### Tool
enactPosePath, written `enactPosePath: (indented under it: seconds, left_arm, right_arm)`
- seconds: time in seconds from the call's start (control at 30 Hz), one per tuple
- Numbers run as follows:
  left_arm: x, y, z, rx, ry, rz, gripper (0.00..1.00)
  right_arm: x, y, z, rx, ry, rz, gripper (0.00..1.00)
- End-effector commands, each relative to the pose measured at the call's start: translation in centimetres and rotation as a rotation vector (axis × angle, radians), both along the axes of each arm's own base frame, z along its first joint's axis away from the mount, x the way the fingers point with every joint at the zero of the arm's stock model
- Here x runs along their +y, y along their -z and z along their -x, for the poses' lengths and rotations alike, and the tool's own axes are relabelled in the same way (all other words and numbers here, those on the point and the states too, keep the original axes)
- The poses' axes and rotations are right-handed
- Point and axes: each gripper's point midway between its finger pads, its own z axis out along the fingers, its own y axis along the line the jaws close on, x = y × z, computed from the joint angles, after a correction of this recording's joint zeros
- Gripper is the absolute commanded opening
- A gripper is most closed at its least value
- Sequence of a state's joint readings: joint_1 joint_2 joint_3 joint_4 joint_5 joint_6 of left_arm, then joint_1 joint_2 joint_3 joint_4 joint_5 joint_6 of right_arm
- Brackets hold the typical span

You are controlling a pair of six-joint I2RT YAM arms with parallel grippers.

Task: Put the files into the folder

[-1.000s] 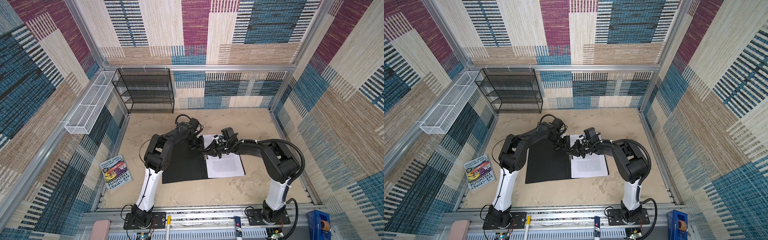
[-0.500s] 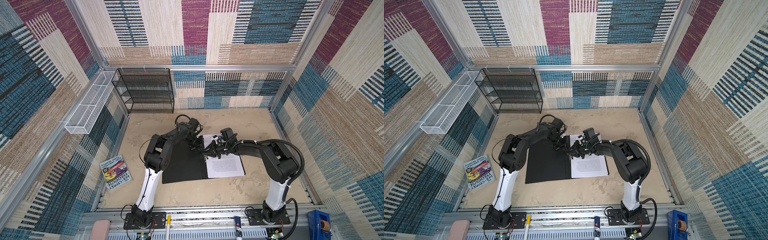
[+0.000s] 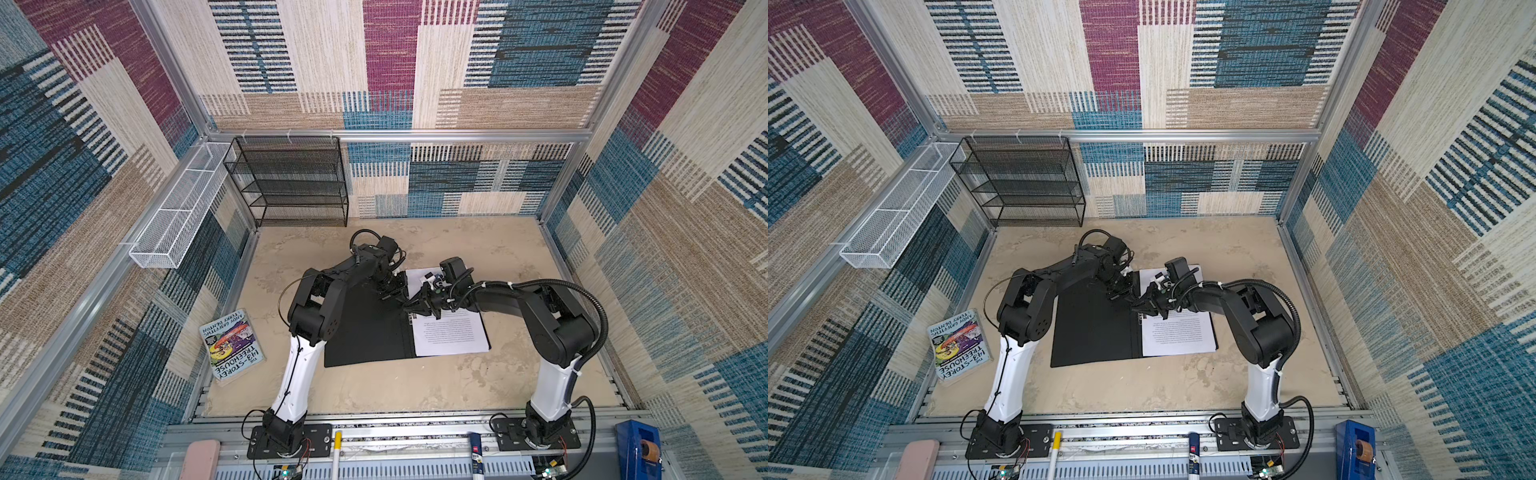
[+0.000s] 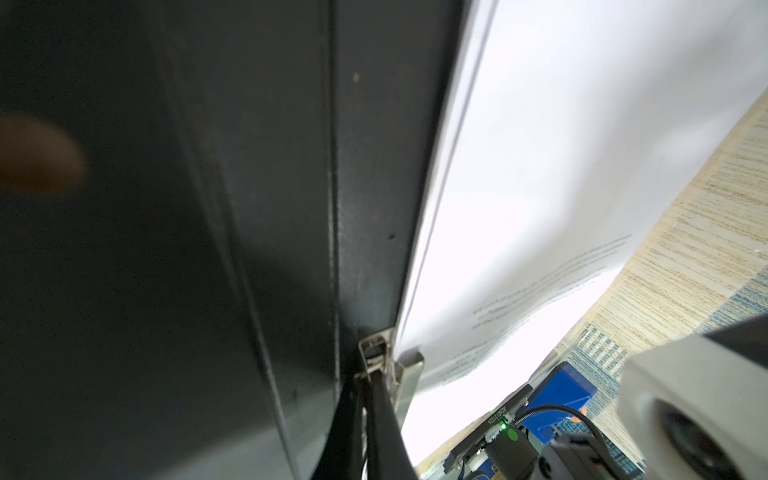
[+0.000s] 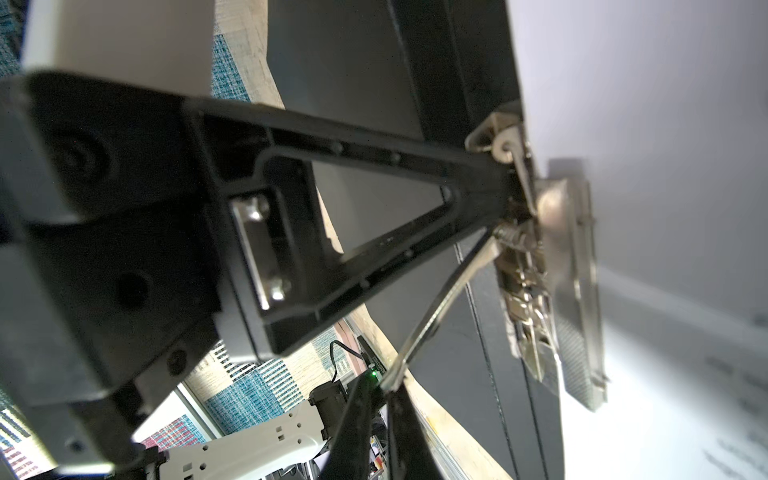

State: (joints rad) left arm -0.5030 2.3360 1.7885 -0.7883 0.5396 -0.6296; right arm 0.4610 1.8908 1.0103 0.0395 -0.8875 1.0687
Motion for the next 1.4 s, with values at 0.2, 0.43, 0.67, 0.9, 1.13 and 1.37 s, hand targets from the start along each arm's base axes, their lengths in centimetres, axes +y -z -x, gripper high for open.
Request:
enactPosePath:
  seconds: [0.2, 0.43, 0.67, 0.9, 1.13, 1.37]
  left_arm:
    - [5.9, 6.3, 2.6, 0.094, -0.033, -0.343, 0.00]
    - [6.7, 6.6, 2.6, 0.085, -0.042, -0.386, 0.00]
    - [7.5, 6.5, 2.3, 0.069, -0.046, -0.430, 0.00]
    - [7.9, 6.6, 2.0, 0.058, -0.037, -0.459, 0.00]
    - [8.1, 6.7, 1.8, 0.056, -0.030, -0.474, 0.00]
    - [8.2, 6.7, 1.7, 0.051, -0.030, -0.480, 0.00]
  right_arm:
    - [-0.9, 0.3, 1.6, -0.023, 0.006, 0.006, 0.00]
    - [-2.8, 2.9, 3.2, 0.000, 0.065, 0.082, 0.00]
    - [-4.1, 4.7, 4.2, 0.026, 0.117, 0.136, 0.00]
    - [-5.2, 6.5, 4.5, 0.057, 0.176, 0.187, 0.00]
    - [-6.1, 7.6, 5.0, 0.087, 0.232, 0.209, 0.00]
    - [-6.5, 8.5, 5.1, 0.112, 0.262, 0.230, 0.00]
